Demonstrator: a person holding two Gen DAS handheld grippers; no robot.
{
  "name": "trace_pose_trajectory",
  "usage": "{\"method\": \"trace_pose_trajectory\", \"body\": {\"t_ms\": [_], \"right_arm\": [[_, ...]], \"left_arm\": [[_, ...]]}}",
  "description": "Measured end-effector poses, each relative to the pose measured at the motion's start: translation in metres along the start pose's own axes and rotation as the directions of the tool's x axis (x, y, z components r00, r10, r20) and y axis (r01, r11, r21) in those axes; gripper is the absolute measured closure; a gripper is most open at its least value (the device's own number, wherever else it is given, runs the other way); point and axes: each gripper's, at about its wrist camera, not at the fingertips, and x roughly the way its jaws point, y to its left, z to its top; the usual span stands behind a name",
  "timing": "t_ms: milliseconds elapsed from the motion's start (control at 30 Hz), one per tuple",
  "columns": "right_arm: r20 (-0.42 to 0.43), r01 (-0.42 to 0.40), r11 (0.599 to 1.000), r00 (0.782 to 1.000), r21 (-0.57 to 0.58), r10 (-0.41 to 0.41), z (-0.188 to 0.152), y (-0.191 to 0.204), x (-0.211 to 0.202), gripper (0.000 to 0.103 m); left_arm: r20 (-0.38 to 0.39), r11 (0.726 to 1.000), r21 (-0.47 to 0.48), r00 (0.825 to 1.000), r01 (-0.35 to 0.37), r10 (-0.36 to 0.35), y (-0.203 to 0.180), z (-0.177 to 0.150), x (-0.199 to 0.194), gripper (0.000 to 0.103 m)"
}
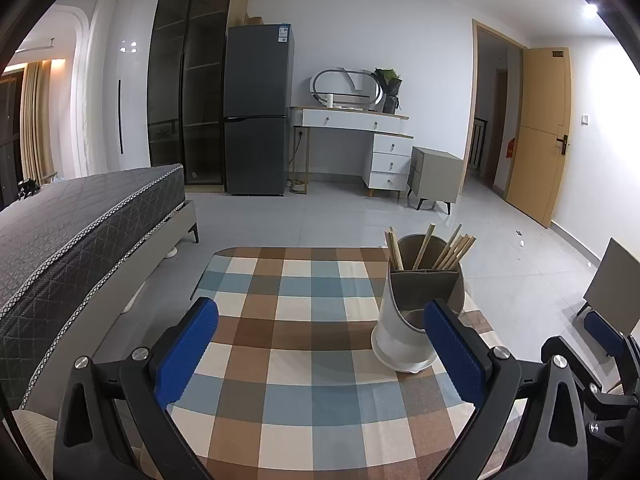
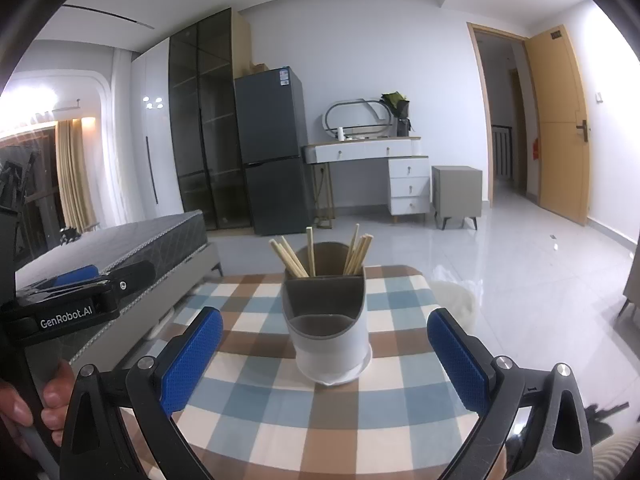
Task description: Organize utensils
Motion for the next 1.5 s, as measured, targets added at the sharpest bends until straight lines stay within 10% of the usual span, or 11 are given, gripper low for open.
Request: {"method": "trace_pose_trajectory", "body": {"t_ms": [1500], "right_arm": [[-0.008, 0.007, 1.0, 1.0, -0.01, -0.008, -0.0013, 0.0003, 0.0009, 0.0]], "left_arm": [[-0.03, 0.999, -0.038, 0.999, 0.027, -0.028, 0.0022, 0.0003, 0.0026, 0.003]]}}
